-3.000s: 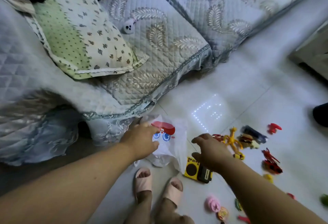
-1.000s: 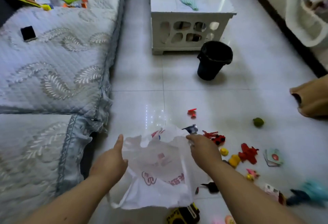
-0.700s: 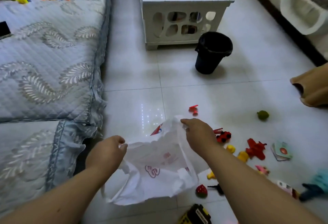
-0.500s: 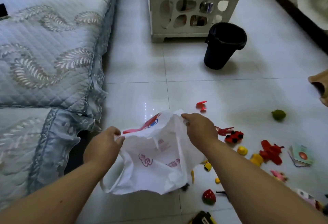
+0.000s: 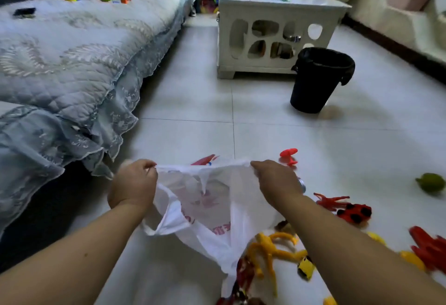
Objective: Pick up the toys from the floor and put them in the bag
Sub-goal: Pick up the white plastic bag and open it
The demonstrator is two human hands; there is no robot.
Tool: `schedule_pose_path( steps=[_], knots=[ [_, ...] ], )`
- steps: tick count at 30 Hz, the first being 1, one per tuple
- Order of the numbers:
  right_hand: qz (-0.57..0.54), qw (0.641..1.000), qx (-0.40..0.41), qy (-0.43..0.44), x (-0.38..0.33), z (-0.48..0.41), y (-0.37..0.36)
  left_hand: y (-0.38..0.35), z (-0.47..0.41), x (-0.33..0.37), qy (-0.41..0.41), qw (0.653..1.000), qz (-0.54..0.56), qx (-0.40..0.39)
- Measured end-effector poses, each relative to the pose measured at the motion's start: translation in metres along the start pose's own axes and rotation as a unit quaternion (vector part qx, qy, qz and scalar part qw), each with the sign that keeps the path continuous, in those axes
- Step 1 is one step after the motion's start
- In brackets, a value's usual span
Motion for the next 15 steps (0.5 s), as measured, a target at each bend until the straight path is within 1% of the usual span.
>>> schedule_pose_path(
  steps=[2, 3, 5, 7, 9, 10, 11, 12, 14, 15],
  knots=[
    [0.015, 1.000, 0.012, -0.002, 0.009, -0.003, -0.007, -0.006, -0.009, -0.006, 0.025, 0.998, 0.053, 0.020],
    [0.020, 1.000, 0.012, -0.002, 0.011, -0.003, -0.009, -0.008, -0.012, -0.008, 0.025, 0.998, 0.057, 0.011],
    [0.006, 1.000, 0.014, -0.011, 0.010, -0.002, -0.011, -0.011, -0.015, -0.010, 0.016, 0.998, 0.054, -0.037],
    [-0.043, 0.998, 0.015, -0.042, 0.006, -0.003, -0.014, -0.012, -0.014, -0.013, 0.020, 0.994, 0.069, -0.078],
    [-0.150, 0.984, -0.003, -0.095, 0.004, -0.008, -0.017, -0.014, -0.015, -0.022, 0.025, 0.991, 0.085, -0.104],
    [-0.222, 0.967, -0.023, -0.125, 0.003, -0.011, -0.018, -0.016, -0.017, -0.028, 0.040, 0.987, 0.103, -0.119],
    [-0.296, 0.941, -0.045, -0.156, 0.002, -0.014, -0.019, -0.017, -0.018, -0.035, 0.056, 0.981, 0.126, -0.140],
    [-0.370, 0.907, -0.065, -0.192, 0.001, -0.015, -0.021, -0.019, -0.021, -0.042, 0.071, 0.973, 0.145, -0.165],
    [-0.502, 0.821, -0.089, -0.257, -0.003, -0.018, -0.023, -0.020, -0.025, -0.056, 0.079, 0.960, 0.158, -0.217],
    [-0.550, 0.778, -0.102, -0.285, -0.007, -0.020, -0.024, -0.020, -0.025, -0.061, 0.081, 0.954, 0.162, -0.241]
  ],
)
Point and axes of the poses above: each hand's wrist, its own z-axis away from the middle knuckle, its own y-axis out of the back of the hand, x = y × z, the point moved 2 cm from there along -z, towards the middle knuckle, and after that the axes turned 8 degrees about x, right-handed, at the moved point
